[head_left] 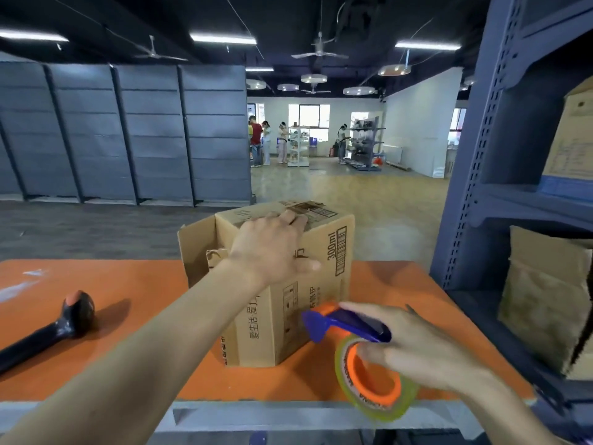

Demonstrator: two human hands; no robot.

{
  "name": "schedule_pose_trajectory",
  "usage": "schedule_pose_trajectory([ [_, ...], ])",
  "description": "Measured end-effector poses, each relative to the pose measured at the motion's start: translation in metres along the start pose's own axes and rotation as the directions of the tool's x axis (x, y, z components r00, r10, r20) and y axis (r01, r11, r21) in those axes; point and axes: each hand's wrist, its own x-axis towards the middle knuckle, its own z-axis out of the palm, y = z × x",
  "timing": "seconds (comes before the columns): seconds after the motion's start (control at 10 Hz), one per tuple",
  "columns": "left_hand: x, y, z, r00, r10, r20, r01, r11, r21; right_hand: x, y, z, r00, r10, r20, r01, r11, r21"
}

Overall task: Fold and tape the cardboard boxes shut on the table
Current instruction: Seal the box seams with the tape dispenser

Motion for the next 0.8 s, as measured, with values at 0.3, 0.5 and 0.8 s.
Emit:
schedule_pose_trajectory([
  [0.3,0.014,-0.012,-0.019,0.996,-0.034,-0.077,-0.014,0.832,-0.554,0.004,0.035,-0.012,0.937,-0.091,-0.337,0.143,0.980,0.134],
  [0.5,0.018,-0.004,-0.031,0.996,-0.045,-0.078,-0.031,0.642,-0.766,0.011,0.046,-0.005,0.817,-0.150,-0.557,0.263,0.956,0.129],
  [0.8,0.017,-0.041,-0.038,0.960,-0.251,0.120,0.227,0.455,-0.861,0.023,0.054,-0.010,0.758,-0.126,-0.640,0.275,0.951,0.139],
])
